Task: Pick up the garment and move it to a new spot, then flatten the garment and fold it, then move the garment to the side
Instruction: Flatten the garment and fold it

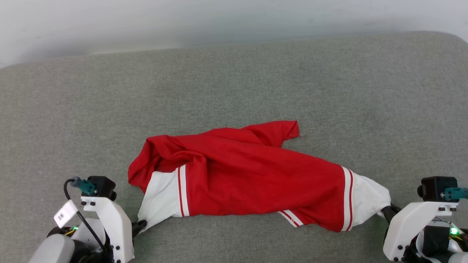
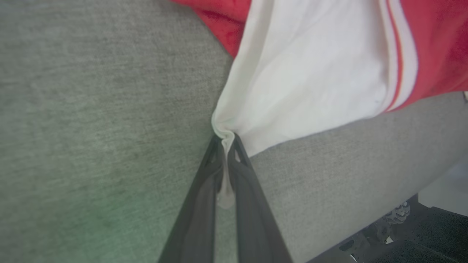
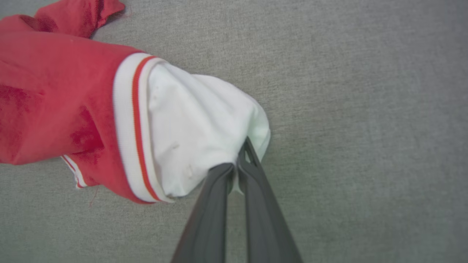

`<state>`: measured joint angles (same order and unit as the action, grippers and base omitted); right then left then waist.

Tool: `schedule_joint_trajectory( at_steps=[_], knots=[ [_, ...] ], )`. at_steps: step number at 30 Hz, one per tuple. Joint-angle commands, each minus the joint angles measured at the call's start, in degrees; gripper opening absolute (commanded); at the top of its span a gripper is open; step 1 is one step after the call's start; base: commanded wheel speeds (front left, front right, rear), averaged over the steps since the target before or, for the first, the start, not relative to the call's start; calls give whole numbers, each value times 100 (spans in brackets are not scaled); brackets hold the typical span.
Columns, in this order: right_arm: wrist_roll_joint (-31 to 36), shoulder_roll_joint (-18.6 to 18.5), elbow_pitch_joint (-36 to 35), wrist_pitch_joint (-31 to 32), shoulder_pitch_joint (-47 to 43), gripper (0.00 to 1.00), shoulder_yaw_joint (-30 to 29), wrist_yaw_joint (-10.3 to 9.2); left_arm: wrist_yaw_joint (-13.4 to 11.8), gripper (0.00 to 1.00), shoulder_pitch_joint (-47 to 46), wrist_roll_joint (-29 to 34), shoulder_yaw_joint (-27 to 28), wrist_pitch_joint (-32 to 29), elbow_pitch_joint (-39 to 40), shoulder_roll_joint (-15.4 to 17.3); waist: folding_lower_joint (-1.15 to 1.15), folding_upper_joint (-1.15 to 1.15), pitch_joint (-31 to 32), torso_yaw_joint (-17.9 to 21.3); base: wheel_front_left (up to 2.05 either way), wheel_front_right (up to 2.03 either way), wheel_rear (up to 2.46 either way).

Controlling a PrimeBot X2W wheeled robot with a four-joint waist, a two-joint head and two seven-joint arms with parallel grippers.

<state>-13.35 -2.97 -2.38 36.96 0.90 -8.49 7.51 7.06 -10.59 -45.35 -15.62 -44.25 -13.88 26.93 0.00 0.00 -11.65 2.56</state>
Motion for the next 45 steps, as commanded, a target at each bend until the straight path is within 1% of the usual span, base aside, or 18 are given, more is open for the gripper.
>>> schedule_joint_trajectory(
  at_steps=[1,8,14,20,26,27,31,32,33,34,37,38,39,40,41,42,44,45],
  knots=[
    [39,15,-25,-76,93,0,12,-4,26,0,255,139,-197,171,-158,-182,0,0,79,-38,0,0,0],
    [205,-9,-92,-419,188,0,-48,-4,-40,0,-203,761,64,1509,257,-67,0,0,461,-203,0,0,0],
    [180,-275,85,-635,531,0,-34,-4,-251,0,-679,1105,310,2367,573,-124,0,0,807,-334,0,0,0],
    [88,-599,443,-780,1326,0,63,-4,-547,0,-1517,1319,472,2773,548,-303,0,0,912,-430,0,0,0],
    [-27,-883,1009,-968,2628,0,264,-4,-631,0,-2734,1410,603,3135,2,-463,0,0,644,-446,0,0,0],
    [-87,-867,1144,-999,2873,0,301,-5,-643,0,-2958,1446,629,3227,-145,-465,0,0,565,-432,0,0,0],
    [-54,-882,1610,-1186,3900,0,366,-5,-572,0,-3917,1616,642,3509,-666,-399,0,0,153,-395,0,0,0],
    [-54,-882,1610,-1186,3900,0,366,-5,-572,0,-3917,1616,642,3509,-666,-399,0,0,153,-395,0,0,0],
    [32,-905,1832,-1311,4428,0,422,-5,-502,0,-4401,1682,648,3673,-975,-345,0,0,-59,-374,0,0,0],
    [32,-905,1832,-1311,4428,0,422,-5,-502,0,-4401,1682,648,3673,-975,-345,0,0,-59,-374,0,0,0],
    [147,-929,2149,-1528,5244,0,440,-5,-406,0,-5146,1790,654,3941,-1366,-253,0,0,-364,-337,0,0,0],
    [265,-956,2345,-1668,5776,0,458,-5,-345,0,-5630,1858,670,4133,-1595,-188,0,0,-559,-306,0,0,0],
    [330,-961,2425,-1742,6044,0,469,-5,-310,0,-5843,1877,674,4218,-1705,-144,0,0,-651,-287,0,0,0],
    [371,-957,2511,-1824,6282,0,478,-5,-283,0,-6027,1895,674,4300,-1800,-113,0,0,-725,-265,0,0,0],
    [371,-957,2511,-1824,6282,0,478,-5,-283,0,-6027,1895,674,4300,-1800,-113,0,0,-725,-265,0,0,0],
    [464,-986,2671,-1957,6764,0,505,-5,-233,0,-6420,1947,681,4447,-1962,-16,0,0,-884,-224,0,0,0],
    [530,-1005,2826,-2093,7217,0,547,-5,-201,0,-6770,1964,697,4594,-2117,54,0,0,-1024,-194,0,0,0],
    [530,-1005,2826,-2093,7217,0,547,-5,-201,0,-6770,1964,697,4594,-2117,54,0,0,-1024,-194,0,0,0]
  ],
)
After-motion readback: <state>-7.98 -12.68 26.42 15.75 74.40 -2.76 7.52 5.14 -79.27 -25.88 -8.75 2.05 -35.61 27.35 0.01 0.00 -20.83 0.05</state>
